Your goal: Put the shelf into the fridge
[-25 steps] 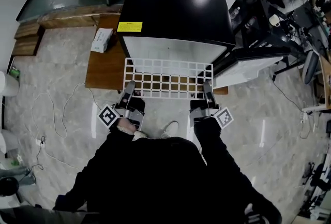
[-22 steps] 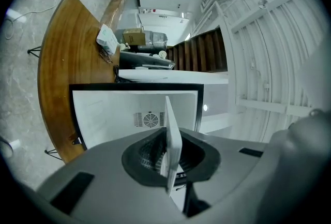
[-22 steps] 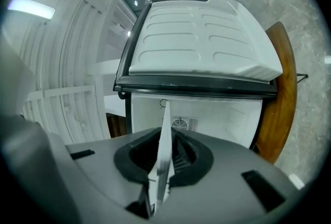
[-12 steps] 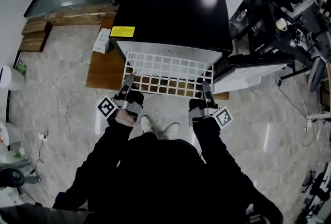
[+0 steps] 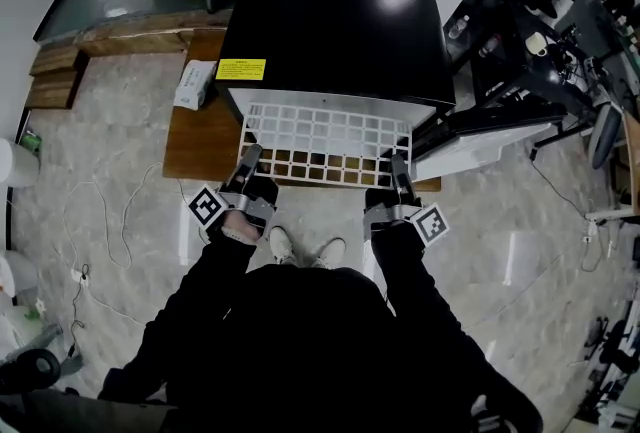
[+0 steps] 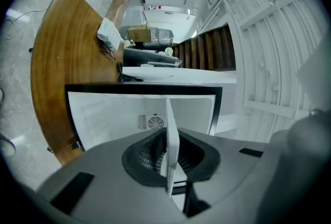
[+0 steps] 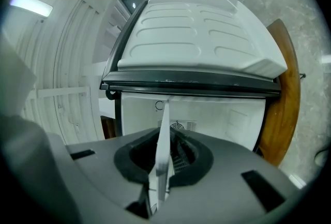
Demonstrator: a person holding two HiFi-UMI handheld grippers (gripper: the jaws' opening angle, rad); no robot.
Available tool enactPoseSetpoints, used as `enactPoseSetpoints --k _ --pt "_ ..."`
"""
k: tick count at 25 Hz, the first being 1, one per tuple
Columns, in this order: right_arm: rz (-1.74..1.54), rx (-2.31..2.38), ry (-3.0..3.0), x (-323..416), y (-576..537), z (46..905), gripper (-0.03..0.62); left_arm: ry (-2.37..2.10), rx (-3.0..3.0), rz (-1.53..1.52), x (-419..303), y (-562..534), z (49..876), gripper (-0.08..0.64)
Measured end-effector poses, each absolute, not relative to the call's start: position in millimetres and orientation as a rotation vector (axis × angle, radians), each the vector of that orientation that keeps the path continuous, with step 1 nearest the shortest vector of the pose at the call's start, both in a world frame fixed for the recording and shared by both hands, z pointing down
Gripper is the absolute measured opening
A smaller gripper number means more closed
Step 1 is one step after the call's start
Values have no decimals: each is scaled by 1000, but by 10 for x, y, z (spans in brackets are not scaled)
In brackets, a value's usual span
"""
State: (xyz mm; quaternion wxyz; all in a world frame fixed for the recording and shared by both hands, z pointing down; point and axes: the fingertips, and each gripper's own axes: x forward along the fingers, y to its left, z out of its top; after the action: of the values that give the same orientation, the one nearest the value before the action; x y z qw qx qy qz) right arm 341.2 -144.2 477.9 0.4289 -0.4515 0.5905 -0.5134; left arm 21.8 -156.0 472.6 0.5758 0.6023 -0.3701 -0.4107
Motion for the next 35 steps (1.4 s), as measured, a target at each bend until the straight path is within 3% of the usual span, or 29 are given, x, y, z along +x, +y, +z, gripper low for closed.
enactPoseSetpoints --k 35 --pt "-1193 -1196 1300 3488 -2206 4764 31 -980 1420 -1031 228 -2188 4709 31"
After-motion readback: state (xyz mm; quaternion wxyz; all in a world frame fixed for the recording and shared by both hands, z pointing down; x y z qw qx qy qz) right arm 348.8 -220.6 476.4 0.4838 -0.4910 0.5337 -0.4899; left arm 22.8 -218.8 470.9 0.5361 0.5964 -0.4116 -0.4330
